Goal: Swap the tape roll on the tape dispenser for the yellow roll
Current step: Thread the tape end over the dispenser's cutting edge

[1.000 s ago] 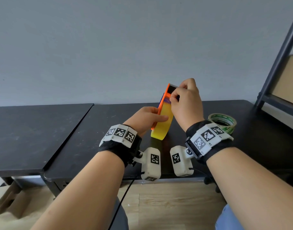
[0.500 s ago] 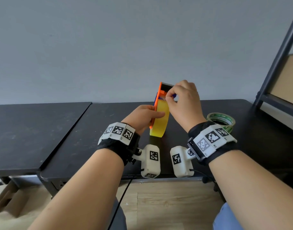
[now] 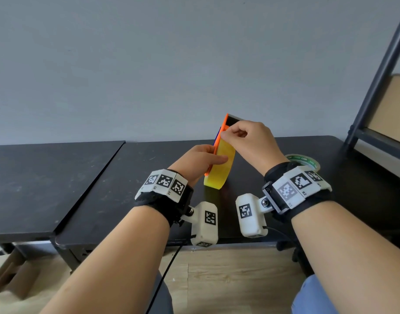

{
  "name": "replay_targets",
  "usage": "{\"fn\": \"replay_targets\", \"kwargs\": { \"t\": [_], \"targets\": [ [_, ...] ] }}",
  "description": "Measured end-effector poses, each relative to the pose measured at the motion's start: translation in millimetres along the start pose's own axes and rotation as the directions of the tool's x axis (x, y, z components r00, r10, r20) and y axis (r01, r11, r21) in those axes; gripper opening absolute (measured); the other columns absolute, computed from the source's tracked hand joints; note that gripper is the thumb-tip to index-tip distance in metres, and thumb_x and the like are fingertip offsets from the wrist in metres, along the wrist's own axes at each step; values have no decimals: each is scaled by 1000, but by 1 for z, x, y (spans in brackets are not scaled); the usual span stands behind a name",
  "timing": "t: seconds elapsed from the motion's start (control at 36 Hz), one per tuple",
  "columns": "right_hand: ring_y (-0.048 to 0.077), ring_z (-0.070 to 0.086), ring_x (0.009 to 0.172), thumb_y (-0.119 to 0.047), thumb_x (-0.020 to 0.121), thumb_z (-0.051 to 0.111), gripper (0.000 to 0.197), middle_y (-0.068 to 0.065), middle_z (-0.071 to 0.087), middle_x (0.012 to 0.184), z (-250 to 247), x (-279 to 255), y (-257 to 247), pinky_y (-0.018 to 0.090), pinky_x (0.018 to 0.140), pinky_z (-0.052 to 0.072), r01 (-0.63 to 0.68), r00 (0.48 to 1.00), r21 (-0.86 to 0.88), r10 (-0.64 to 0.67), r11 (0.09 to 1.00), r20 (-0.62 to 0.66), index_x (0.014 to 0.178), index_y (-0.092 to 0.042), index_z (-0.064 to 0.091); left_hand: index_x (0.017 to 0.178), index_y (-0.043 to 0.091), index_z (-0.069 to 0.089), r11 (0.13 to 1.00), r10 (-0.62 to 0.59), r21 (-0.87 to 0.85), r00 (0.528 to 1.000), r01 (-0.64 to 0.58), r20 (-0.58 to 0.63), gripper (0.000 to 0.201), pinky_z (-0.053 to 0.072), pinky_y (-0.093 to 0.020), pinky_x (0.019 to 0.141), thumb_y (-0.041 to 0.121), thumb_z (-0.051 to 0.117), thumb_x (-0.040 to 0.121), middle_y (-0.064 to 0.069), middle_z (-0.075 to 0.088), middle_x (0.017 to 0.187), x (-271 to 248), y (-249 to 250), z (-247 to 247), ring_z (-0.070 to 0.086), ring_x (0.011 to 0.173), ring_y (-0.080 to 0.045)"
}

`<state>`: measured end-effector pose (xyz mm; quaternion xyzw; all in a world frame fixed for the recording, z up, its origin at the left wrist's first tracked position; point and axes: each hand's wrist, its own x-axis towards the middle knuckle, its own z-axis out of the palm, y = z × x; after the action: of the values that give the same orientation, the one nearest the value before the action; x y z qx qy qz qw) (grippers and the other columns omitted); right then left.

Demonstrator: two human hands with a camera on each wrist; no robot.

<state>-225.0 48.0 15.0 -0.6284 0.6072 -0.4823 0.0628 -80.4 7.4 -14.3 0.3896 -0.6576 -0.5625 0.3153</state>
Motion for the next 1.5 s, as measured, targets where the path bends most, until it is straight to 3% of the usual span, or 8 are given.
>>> {"fn": "replay_targets", "kwargs": {
  "t": [0.22, 0.42, 0.67, 0.89, 0.97, 1.14, 1.36, 1.5],
  "targets": [
    [3, 58, 78, -20, 85, 67, 18, -2, 71, 93, -7, -1, 3, 19, 75, 44, 22, 995, -54, -16, 998, 96, 100, -15, 76, 118, 3, 62, 999, 5, 38, 1000, -5, -10, 28, 51, -42, 89, 11, 62, 92, -17, 69, 113, -1, 2, 1, 65, 96, -28],
    [25, 52, 107, -16, 87, 66, 12, 10, 60, 107, -2, 5, 12, 27, 82, 40, 80, 995, -172, -90, 982, -52, 88, -11, 77, 124, 5, 60, 996, 11, 88, 1000, -11, -2, 33, 48, -32, 78, 14, 62, 92, -12, 69, 111, -4, 3, 3, 65, 91, -24],
    [13, 51, 85, -10, 88, 61, 15, 10, 59, 106, -1, 8, 19, 22, 74, 36, 31, 983, -163, -59, 986, -176, 79, -9, 74, 118, 6, 58, 998, -1, 61, 1000, 0, 18, 28, 47, -48, 102, 21, 60, 94, -20, 67, 120, -12, 8, 6, 63, 100, -28],
    [28, 60, 91, -4, 82, 62, 13, 12, 61, 103, 0, 9, 20, 27, 73, 41, -15, 955, -175, -38, 984, -295, 77, -7, 74, 116, 13, 59, 984, 20, 179, 999, -14, -31, 57, 48, -51, 103, 49, 65, 71, -13, 71, 116, -14, 9, 13, 65, 110, -34],
    [29, 57, 97, -4, 80, 65, 7, 12, 58, 104, 0, 9, 19, 26, 77, 41, 4, 949, -181, -61, 983, -310, 75, -6, 71, 117, 12, 59, 982, 16, 188, 999, -11, -28, 56, 48, -49, 102, 47, 65, 75, -13, 71, 116, -14, 10, 13, 67, 106, -31],
    [12, 49, 80, -8, 82, 63, 7, 5, 59, 97, -4, 9, 21, 19, 68, 32, -31, 961, -170, -17, 985, -275, 78, -8, 69, 121, 10, 58, 976, 9, 216, 1000, -3, -24, 39, 48, -45, 100, 36, 62, 92, -14, 70, 118, -14, 11, 11, 66, 101, -29],
    [19, 59, 79, -21, 80, 71, 9, 0, 66, 88, -14, 15, 23, 27, 64, 39, -73, 974, -231, 20, 970, -224, 72, -20, 68, 102, 17, 60, 963, 28, 270, 999, -21, -22, 23, 49, -43, 95, 39, 59, 94, -16, 69, 115, -12, 14, 10, 61, 91, -21],
    [24, 65, 79, -28, 82, 70, 11, -1, 70, 85, -16, 13, 24, 36, 65, 54, -124, 970, -259, 62, 958, -235, 73, -21, 68, 104, 19, 64, 953, 37, 303, 997, -16, -66, 33, 49, -49, 101, 48, 54, 94, -11, 71, 111, -13, 14, 11, 68, 104, -27]
  ]
}}
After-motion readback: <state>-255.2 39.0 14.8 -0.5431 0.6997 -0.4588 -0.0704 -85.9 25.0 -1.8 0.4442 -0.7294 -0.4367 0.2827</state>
